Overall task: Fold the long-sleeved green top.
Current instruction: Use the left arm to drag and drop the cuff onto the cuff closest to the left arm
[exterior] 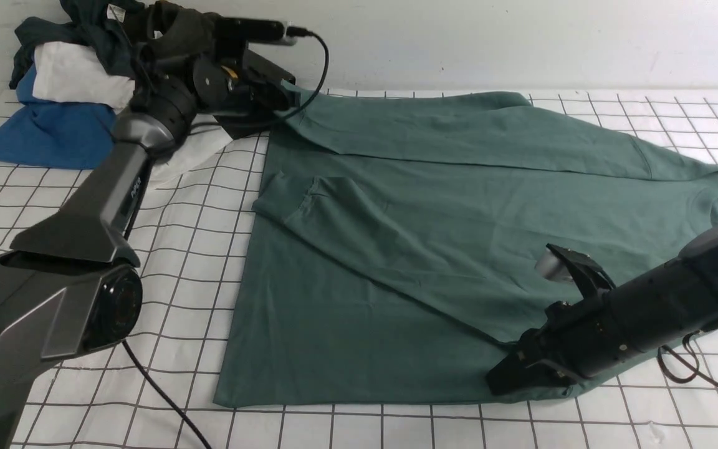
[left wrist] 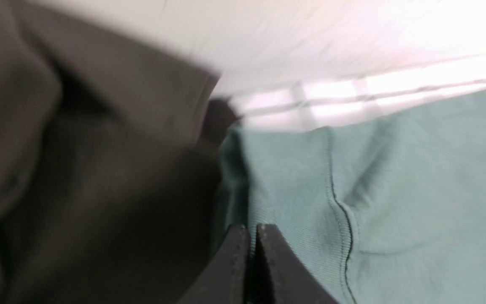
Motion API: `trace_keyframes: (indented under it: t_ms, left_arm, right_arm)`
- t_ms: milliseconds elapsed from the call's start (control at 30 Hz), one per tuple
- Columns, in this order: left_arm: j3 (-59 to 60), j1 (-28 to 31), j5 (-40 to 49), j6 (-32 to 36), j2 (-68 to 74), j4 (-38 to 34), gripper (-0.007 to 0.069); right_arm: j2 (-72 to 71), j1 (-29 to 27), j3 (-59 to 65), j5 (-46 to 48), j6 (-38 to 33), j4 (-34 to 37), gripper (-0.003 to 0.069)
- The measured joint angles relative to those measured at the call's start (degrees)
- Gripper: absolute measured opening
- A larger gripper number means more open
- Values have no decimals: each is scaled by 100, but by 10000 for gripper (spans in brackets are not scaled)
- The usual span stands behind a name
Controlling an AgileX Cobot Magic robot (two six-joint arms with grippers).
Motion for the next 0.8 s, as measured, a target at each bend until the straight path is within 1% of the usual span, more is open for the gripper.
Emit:
trace_keyframes:
  t_ms: [67, 200, 233, 267, 300, 333, 433, 467, 600, 667, 733, 800]
  left_arm:
    - [-135, 0, 281, 0, -136, 0, -8]
    - [-575, 0, 1810, -6, -576, -26, -8]
    - [-587, 0, 1973, -6, -618, -29, -8]
    - [-630, 0, 2398, 0, -727, -29, -8]
    - [-642, 0, 2624, 7, -788, -29, -8]
    - [-619, 0, 3017, 23, -980, -17, -8]
    - [-160, 0, 3147, -21, -1380, 50, -8]
    - [-118, 0, 3147, -26, -1405, 50, -8]
    - [967, -63, 3152, -85, -1697, 72, -8]
    - [1261, -91, 3159, -115, -1702, 106, -8]
    - [1748, -188, 3166, -170, -1710, 205, -7]
    - [1942, -244, 3166, -185, -1732, 234, -7]
  right_arm:
    - [0, 0, 0, 6, -5, 6, -10]
    - [-9, 0, 0, 95, -21, -56, -10]
    - [-21, 0, 0, 98, -21, -79, -10]
    - [-74, -11, 0, 109, -21, -234, -10]
    - [-146, -44, 0, 128, -16, -398, -10]
    - [-374, -132, 0, 132, 60, -758, -10]
    - [-1010, -392, 5, -26, 389, -1304, -10]
    - [-1061, -411, 5, -40, 433, -1362, -10]
    - [-2255, -793, 5, -221, 891, -1922, -10]
    - [-2581, -837, 5, -221, 1001, -2060, -10]
    - [-3250, -846, 5, -215, 1176, -2307, -10]
    - [-3501, -846, 16, -207, 1248, -2337, -10]
